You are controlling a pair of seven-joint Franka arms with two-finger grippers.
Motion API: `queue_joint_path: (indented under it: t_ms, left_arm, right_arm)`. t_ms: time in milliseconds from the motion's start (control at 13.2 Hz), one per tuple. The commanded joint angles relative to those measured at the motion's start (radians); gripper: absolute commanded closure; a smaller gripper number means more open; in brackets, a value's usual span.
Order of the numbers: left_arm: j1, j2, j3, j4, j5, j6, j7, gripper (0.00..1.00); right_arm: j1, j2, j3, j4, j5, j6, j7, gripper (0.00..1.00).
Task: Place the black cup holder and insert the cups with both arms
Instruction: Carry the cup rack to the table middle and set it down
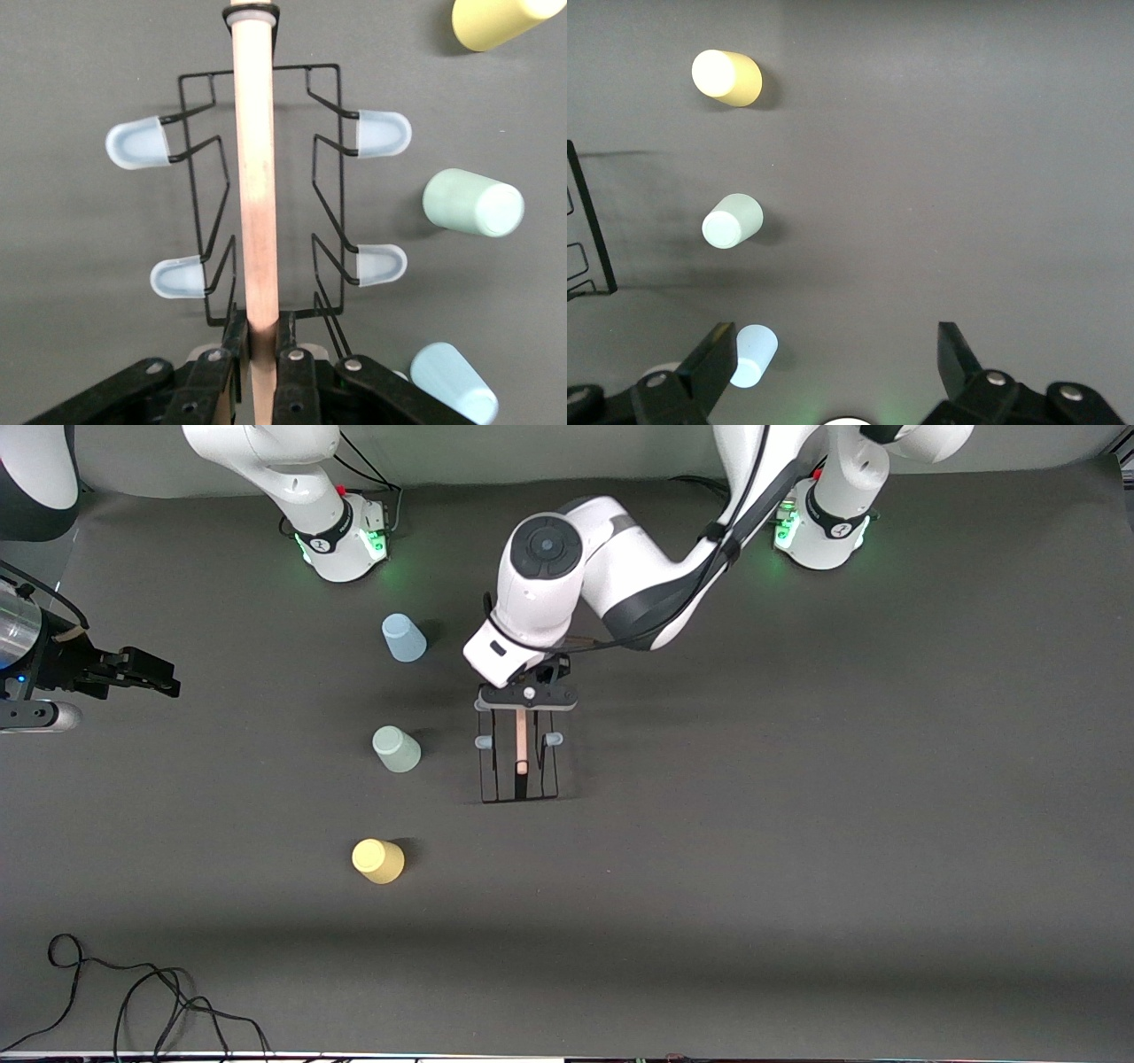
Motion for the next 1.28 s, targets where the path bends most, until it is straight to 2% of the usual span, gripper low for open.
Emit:
queue_joint_path:
  t_ms: [0,529,680,982,1058,1133,1209]
  left_arm:
    - [-0.030,0.053,0.014,0.049,0.046,0.016,-0.008,1.00]
    - [-0.041,0.103,0.019,0.045,0.048,0.082,-0.022,1.00]
    - [-0.040,0.115,0.020,0.045,0.046,0.082,-0.045,1.00]
    - [-0.038,0.127,0.022,0.042,0.046,0.117,-0.076,1.00]
    - [-0.032,0.127,0.023,0.043,0.045,0.117,-0.077,0.56]
    - [-0.023,0.117,0.023,0.048,0.049,0.105,-0.076,0.01]
    - [-0.020,0.104,0.025,0.052,0.049,0.088,-0.074,0.00]
  right_arm:
    - [0.001,0.003,-0.003,0.015,-0.007,-0.013,-0.022,0.00]
    - [0.014,0.003,0.008,0.008,0.004,-0.013,0.034,0.00]
    - [0.080,0.010,0.008,0.008,0.005,-0.012,0.152,0.00]
    - [0.145,0.021,0.010,-0.045,0.017,0.033,0.246,0.00]
    - [0.145,0.019,0.010,-0.074,0.040,0.065,0.257,0.00]
    - [0.146,0.019,0.010,-0.105,0.065,0.097,0.257,0.00]
    - [0.146,0.018,0.010,-0.139,0.083,0.135,0.257,0.00]
